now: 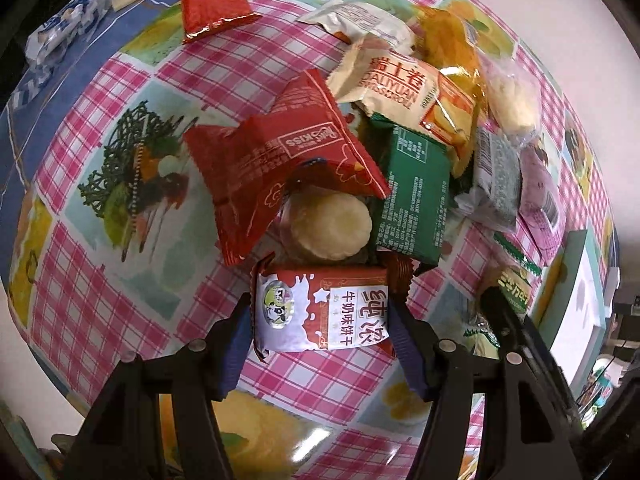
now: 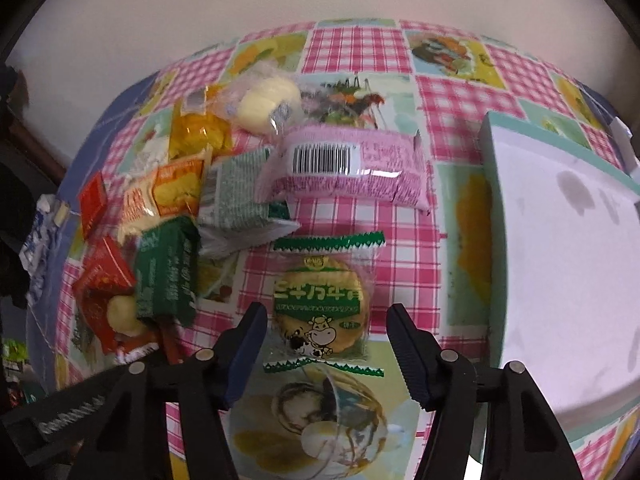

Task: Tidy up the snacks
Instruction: 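Grasp the white-red milk biscuit pack with the left tool while the right tool grasps the green-wrapped round biscuit, then carry both snacks over the white tray and open both tools to drop them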

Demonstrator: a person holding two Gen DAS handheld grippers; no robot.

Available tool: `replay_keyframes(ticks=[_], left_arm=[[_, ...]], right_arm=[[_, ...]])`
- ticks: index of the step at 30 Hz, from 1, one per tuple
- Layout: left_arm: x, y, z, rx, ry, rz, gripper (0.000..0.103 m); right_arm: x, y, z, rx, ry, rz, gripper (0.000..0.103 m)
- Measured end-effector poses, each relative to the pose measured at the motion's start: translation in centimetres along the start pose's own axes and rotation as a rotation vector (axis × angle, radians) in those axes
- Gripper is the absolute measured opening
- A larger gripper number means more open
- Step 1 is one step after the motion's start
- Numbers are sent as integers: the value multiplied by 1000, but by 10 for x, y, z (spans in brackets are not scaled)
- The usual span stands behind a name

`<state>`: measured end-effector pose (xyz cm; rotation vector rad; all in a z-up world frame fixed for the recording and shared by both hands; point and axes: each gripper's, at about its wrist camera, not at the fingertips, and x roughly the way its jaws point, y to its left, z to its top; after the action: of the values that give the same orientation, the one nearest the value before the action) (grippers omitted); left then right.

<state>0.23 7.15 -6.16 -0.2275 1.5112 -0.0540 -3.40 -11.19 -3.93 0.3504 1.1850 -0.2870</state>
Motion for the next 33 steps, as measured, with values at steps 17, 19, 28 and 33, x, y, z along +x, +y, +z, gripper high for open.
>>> replay_keyframes(ticks=[17,19,28,33], left_arm=[[-5,-6,2,27,-5,22,65],[-9,-10,-1,29,-6,14,65],[-40,-35,-15,106,-83,-6,65],[-53,-72,-24,204,-132,-13,65]], right_arm=[[-12,-9,-4,29,17,-53,53],[-19,-14,-4,57,19,-45,53],[-49,-42,5,164,-19,-61,53],[-62,-70,9,241,-68,-143,53]])
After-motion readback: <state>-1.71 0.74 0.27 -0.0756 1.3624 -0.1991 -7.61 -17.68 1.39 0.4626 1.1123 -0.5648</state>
